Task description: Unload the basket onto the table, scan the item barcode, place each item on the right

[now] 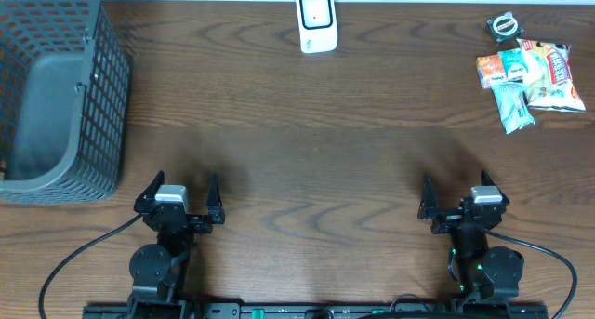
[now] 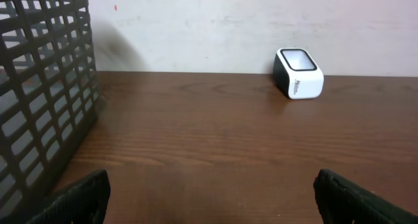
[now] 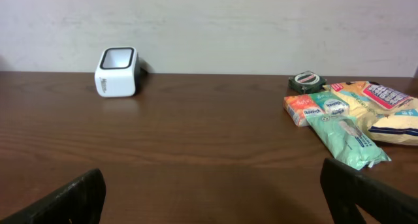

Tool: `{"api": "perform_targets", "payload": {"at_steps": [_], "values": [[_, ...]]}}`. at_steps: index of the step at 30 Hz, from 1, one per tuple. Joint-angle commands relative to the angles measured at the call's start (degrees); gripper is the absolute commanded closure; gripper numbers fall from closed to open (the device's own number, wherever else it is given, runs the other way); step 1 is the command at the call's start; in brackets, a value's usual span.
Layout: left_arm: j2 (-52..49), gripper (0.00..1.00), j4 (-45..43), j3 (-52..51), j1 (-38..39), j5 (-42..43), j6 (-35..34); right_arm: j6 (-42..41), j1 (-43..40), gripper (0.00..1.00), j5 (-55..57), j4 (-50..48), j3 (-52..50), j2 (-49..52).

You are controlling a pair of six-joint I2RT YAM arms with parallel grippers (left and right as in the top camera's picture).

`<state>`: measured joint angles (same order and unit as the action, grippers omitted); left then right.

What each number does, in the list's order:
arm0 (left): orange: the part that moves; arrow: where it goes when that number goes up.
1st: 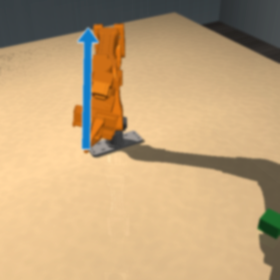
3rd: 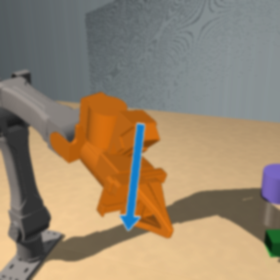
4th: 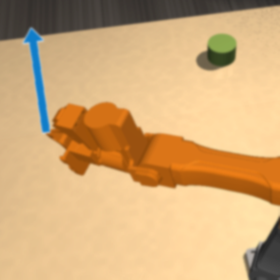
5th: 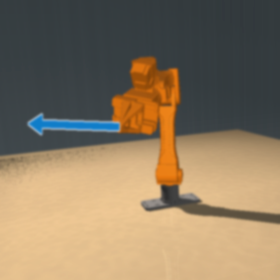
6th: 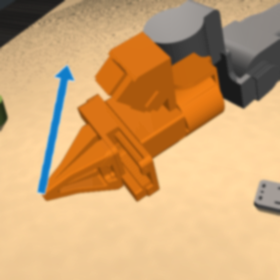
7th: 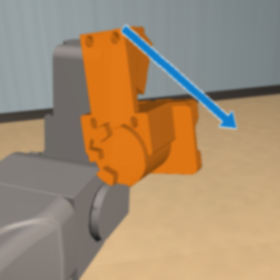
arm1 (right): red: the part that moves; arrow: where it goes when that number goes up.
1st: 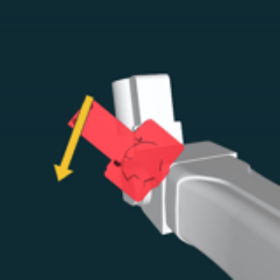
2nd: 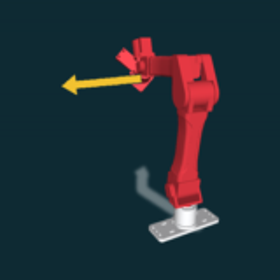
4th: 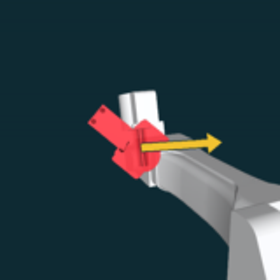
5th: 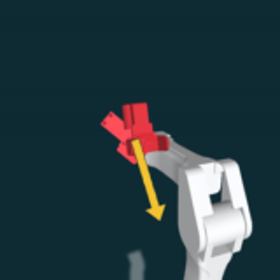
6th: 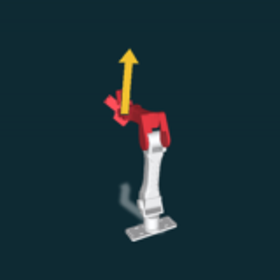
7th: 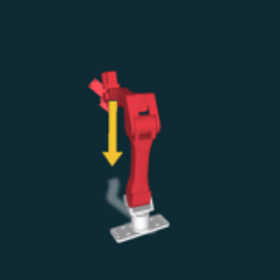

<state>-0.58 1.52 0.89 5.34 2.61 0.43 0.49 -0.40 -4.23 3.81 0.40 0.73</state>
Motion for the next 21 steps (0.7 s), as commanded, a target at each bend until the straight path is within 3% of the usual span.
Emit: {"api": "perform_targets", "payload": {"at_steps": [1, 21], "values": [[0.5, 0.02, 2.8, -0.7, -0.2, -2.5, 1.0, 0.0, 0.5, 0.01, 0.3, 0.2, -0.1, -0.3], [0.5, 0.02, 2.8, -0.7, -0.2, -3.7, -0.5, 0.0, 0.5, 0.01, 0.3, 0.2, -0.1, -0.3]]}}
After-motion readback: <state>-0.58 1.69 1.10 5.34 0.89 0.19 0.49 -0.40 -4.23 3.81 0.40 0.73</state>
